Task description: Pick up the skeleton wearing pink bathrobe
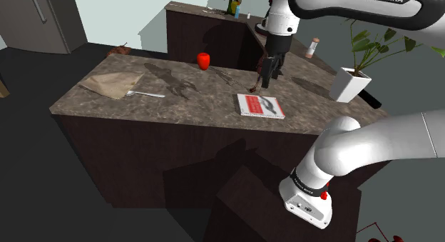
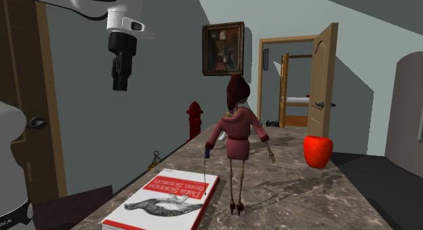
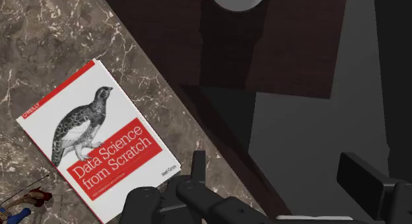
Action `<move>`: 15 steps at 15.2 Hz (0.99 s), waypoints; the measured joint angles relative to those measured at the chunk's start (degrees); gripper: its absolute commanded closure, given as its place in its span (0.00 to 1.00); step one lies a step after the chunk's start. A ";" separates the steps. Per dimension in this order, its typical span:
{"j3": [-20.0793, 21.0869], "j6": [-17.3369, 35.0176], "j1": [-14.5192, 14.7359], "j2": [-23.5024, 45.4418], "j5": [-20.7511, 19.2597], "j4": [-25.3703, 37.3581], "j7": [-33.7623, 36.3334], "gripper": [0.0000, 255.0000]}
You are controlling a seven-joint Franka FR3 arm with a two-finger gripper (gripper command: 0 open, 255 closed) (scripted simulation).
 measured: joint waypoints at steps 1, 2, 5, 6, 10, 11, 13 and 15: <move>0.00 0.00 0.00 0.00 0.00 0.00 0.00 0.00; -0.60 0.11 -0.26 0.66 -0.37 0.57 -0.56 0.00; -3.47 0.25 -1.44 3.65 -1.94 3.46 -3.24 0.00; -4.39 0.34 -1.78 5.24 -2.35 4.98 -4.10 0.00; -8.94 1.25 -3.36 11.62 -4.16 10.53 -8.63 0.00; -9.79 1.36 -3.61 13.17 -4.27 12.00 -9.45 0.00; -11.77 1.58 -4.17 16.67 -4.52 15.30 -11.52 0.00; -14.00 1.27 -4.88 19.99 -4.74 18.90 -14.04 0.00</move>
